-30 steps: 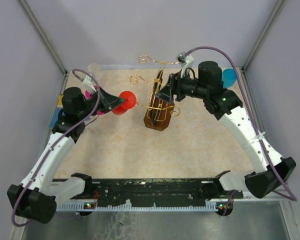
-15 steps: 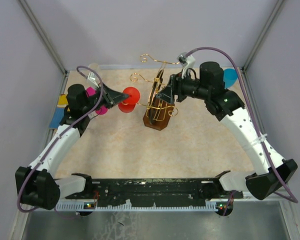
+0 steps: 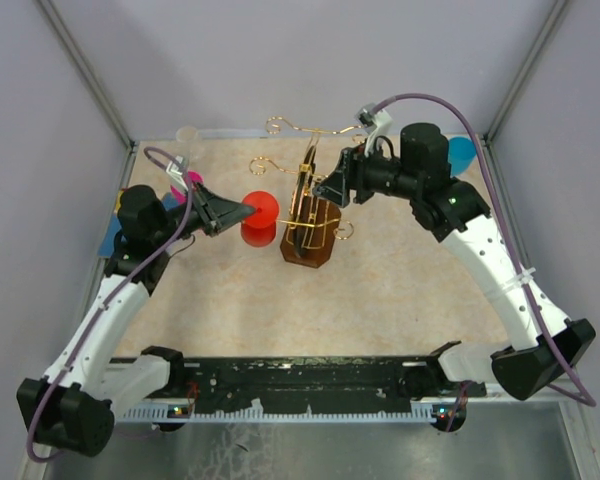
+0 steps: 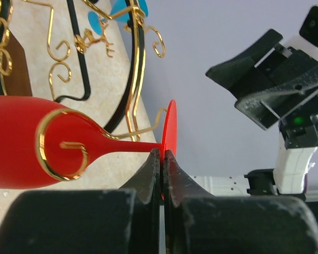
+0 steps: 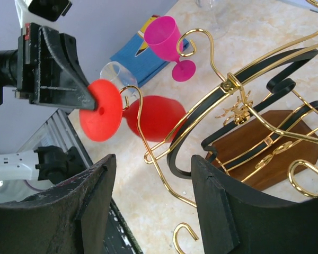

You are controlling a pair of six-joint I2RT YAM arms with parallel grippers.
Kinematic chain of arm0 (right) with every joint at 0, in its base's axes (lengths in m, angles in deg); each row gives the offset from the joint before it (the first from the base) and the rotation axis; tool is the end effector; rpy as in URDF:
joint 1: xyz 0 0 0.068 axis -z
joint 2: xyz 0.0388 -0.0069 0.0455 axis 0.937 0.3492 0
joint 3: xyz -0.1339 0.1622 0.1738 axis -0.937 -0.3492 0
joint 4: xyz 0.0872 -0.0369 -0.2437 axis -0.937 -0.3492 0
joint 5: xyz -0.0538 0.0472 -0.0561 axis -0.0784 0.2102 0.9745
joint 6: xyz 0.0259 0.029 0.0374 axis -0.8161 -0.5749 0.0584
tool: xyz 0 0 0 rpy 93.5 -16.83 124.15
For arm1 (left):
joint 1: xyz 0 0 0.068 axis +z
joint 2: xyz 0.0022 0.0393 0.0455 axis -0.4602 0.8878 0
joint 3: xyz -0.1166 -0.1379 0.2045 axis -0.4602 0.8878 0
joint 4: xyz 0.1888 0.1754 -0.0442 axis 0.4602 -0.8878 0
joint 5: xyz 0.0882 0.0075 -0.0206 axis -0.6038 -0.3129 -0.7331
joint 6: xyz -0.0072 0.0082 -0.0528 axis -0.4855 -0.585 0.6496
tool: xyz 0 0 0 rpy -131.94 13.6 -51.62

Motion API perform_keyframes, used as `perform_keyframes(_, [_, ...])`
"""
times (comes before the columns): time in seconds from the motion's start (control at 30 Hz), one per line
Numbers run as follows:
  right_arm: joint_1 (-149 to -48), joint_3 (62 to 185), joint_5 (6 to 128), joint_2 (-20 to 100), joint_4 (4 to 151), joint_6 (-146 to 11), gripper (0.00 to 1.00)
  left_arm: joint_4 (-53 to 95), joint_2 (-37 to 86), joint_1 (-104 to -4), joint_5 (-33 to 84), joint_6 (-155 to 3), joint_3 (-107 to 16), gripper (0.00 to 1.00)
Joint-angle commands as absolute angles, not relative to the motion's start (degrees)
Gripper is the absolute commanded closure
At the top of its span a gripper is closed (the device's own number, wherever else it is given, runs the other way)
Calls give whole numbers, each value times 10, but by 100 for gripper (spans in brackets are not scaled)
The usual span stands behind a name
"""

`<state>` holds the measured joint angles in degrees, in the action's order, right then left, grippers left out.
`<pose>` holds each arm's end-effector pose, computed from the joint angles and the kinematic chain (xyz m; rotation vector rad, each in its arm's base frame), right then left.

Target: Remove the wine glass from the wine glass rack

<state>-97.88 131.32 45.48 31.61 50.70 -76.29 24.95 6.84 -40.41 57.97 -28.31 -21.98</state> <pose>0.2309 0.1443 0.4409 -0.5815 1.8569 0.9979 0.2196 -0.0745 0.3538 -0.1130 1.8394 -1.4953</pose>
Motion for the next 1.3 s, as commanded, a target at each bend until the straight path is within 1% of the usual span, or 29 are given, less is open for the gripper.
perform_keyframes(0.0, [-973, 1327, 450, 303, 526, -779, 41, 244, 11, -405, 608, -261, -213, 100])
perform_keyframes(0.23, [-973, 1307, 443, 297, 533, -795, 40, 247, -2, -405, 636, -234, -186, 100])
perform_keyframes(0.37, [-973, 1305, 441, 291, 527, -800, 38, 243, -15, -405, 657, -228, -186, 100])
perform_keyframes(0.57, [-973, 1267, 419, 276, 532, -849, 27, 252, -54, -406, 709, -214, -190, 100])
perform_keyframes(0.73, [-973, 1228, 369, 223, 555, -912, 16, 288, -77, -406, 755, -235, -205, 100])
perform_keyframes(0.8, [-973, 1214, 346, 196, 566, -940, 13, 328, -81, -406, 780, -231, -207, 100])
perform_keyframes(0.9, [-973, 1184, 313, 154, 603, -994, 7, 374, -81, -406, 822, -220, -218, 100])
perform_keyframes(0.97, [-973, 1159, 288, 136, 638, -1031, 4, 367, -80, -406, 835, -231, -237, 100])
perform_keyframes(1.13, [-973, 1126, 252, 125, 715, -1094, 1, 376, -69, -406, 880, -231, -290, 100])
perform_keyframes(1.27, [-973, 1072, 205, 132, 868, -1205, 1, 493, -61, -406, 906, -216, -302, 100])
